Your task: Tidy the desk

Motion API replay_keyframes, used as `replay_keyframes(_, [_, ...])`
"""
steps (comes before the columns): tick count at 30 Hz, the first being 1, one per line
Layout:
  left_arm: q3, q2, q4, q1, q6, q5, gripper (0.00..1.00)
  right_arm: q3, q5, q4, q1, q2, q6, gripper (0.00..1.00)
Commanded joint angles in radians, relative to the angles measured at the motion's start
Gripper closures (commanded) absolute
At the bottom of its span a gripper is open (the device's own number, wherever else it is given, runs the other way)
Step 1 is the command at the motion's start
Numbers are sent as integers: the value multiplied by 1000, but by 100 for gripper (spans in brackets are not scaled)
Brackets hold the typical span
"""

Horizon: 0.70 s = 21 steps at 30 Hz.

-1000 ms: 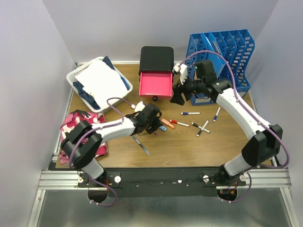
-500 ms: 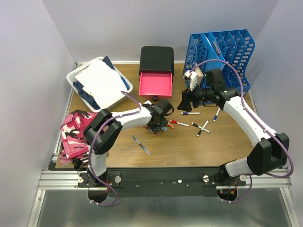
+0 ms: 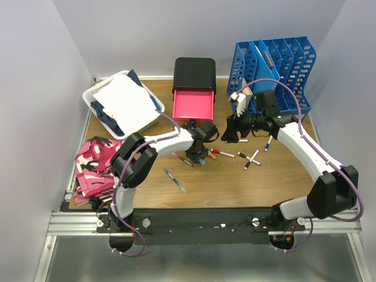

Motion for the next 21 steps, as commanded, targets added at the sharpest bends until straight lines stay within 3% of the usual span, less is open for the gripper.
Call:
replay_keyframes(1, [-40,17,-117,-4,46,-3,67,-19,-42,18,-3,-31,5,27])
replay_keyframes(7, [-67,-104,-96,-5,124,-71,76,-42,-61,19,-6,-34,2,27])
replay_keyframes(16, [-84,-339,-93,10,179,-134,79,-91,-70,18,-5,-38,-13,28])
replay_keyframes(21, [-37,-439,-82,97,189,-119,80,-108,-75,10,-5,-38,-34,28])
